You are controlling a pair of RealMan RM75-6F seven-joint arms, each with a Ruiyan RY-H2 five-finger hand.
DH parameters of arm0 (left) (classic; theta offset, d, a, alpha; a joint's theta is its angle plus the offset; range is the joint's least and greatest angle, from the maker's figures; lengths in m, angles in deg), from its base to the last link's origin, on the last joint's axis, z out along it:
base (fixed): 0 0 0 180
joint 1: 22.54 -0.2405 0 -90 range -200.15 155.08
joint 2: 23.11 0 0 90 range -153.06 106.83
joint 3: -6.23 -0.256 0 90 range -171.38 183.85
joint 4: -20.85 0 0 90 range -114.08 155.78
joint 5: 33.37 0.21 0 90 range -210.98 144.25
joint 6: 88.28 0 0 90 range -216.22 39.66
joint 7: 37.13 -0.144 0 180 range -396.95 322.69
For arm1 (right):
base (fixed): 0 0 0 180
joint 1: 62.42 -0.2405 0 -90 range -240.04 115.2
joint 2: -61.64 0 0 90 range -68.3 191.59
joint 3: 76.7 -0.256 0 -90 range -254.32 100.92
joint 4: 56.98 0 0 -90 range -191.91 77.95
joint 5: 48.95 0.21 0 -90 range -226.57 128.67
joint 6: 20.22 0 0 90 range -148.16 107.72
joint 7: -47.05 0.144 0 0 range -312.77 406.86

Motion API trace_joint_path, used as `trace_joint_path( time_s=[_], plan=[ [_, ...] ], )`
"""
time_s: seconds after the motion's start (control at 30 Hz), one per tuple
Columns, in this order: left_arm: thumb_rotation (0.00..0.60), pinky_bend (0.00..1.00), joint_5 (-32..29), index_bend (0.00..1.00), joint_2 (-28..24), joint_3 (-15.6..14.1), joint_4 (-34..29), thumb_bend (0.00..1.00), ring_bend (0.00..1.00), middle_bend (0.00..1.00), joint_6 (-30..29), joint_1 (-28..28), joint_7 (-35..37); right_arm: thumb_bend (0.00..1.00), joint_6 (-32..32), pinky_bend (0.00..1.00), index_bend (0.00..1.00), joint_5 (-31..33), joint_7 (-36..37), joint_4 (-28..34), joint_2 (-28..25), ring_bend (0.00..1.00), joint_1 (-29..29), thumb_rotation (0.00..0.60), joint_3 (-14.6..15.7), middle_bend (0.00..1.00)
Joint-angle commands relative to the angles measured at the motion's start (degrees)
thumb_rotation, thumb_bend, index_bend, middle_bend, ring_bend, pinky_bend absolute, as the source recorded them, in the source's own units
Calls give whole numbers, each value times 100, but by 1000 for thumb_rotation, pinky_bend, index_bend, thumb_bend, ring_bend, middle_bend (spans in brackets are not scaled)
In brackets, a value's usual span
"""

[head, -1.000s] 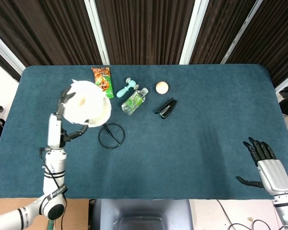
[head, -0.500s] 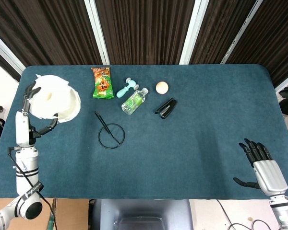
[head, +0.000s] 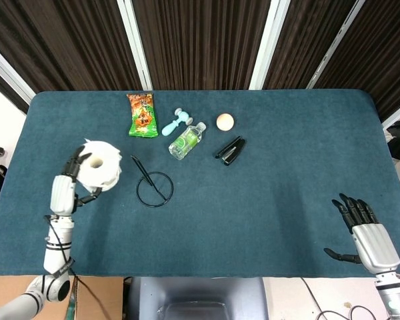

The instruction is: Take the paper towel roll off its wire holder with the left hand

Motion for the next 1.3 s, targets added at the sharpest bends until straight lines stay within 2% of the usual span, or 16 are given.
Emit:
trace_joint_path(
  time_s=[0.03, 0.1, 0.17, 0.23, 0.27, 0.33, 0.37, 0.5, 0.7, 0.87, 0.97, 1.03, 1.13, 1.2, 1.27, 1.3],
  plan=[
    [600, 328, 115, 666, 659, -376, 964, 535, 520, 619, 300, 114, 274, 0, 12, 0, 0, -4, 11, 2, -3, 0, 6, 549, 1, 0],
    [600, 244, 131, 620, 753, -425, 1143, 527, 462, 580, 351, 135, 352, 0, 17, 0, 0, -3, 21, -2, -6, 0, 11, 548, 3, 0],
    [600, 161, 119, 540, 807, -472, 1252, 514, 374, 495, 481, 154, 391, 0, 26, 0, 0, -2, 33, -8, -8, 0, 14, 547, 0, 0],
    [600, 84, 93, 379, 787, -516, 1248, 494, 227, 341, 652, 159, 408, 0, 25, 0, 0, -6, 38, -11, -9, 0, 13, 548, 0, 0],
    [600, 35, 74, 229, 767, -516, 1214, 479, 109, 211, 689, 157, 406, 0, 25, 0, 0, -10, 43, -12, -11, 0, 13, 548, 2, 0],
    [600, 1, 38, 57, 716, -501, 1105, 450, 10, 59, 680, 135, 394, 0, 31, 0, 0, -14, 51, -14, -17, 0, 14, 549, 2, 0],
    [600, 0, 26, 12, 688, -492, 1046, 425, 0, 13, 655, 121, 372, 0, 32, 0, 0, -14, 52, -14, -17, 0, 14, 549, 1, 0],
    [600, 0, -61, 0, 503, -425, 645, 370, 0, 0, 573, 47, 320, 0, 25, 0, 0, -21, 39, -11, -14, 0, 11, 549, 4, 0],
    [600, 0, -57, 0, -113, -474, -269, 358, 0, 0, 527, -97, 85, 0, 16, 0, 0, -47, -4, 16, -22, 0, 13, 550, 25, 0],
    [600, 0, -18, 0, -924, -534, -1315, 346, 0, 0, 357, -335, -36, 0, 78, 0, 0, -65, 13, 21, -33, 0, 41, 549, 25, 0],
    [600, 0, 143, 0, -1539, -628, -1960, 343, 0, 0, -69, -608, -349, 0, 110, 0, 0, -89, 1, 25, -33, 0, 56, 551, 31, 0],
    [600, 0, 309, 0, -2030, -840, -2365, 340, 0, 0, -397, -912, -712, 0, 162, 0, 0, -108, -42, 30, -26, 0, 83, 551, 35, 0],
    [600, 0, 755, 0, -2700, -1385, -2817, 358, 0, 0, -866, -1407, -1118, 0, 280, 0, 0, -151, -199, 57, -3, 0, 146, 550, 42, 0],
    [600, 0, 824, 0, -2883, -1611, -2891, 366, 0, 0, -1053, -1702, -1548, 0, 335, 0, 0, -160, -323, 77, 23, 0, 178, 549, 40, 0],
    [600, 0, 668, 0, -3010, -1760, -3057, 375, 0, 0, -1063, -2000, -2596, 0, 383, 0, 0, -132, -482, 127, 60, 0, 215, 550, 26, 0],
    [600, 0, 684, 0, -3069, -1815, -3256, 378, 0, 0, -1074, -2073, -2799, 0, 395, 0, 0, -107, -547, 156, 80, 0, 227, 550, 13, 0]
  ],
)
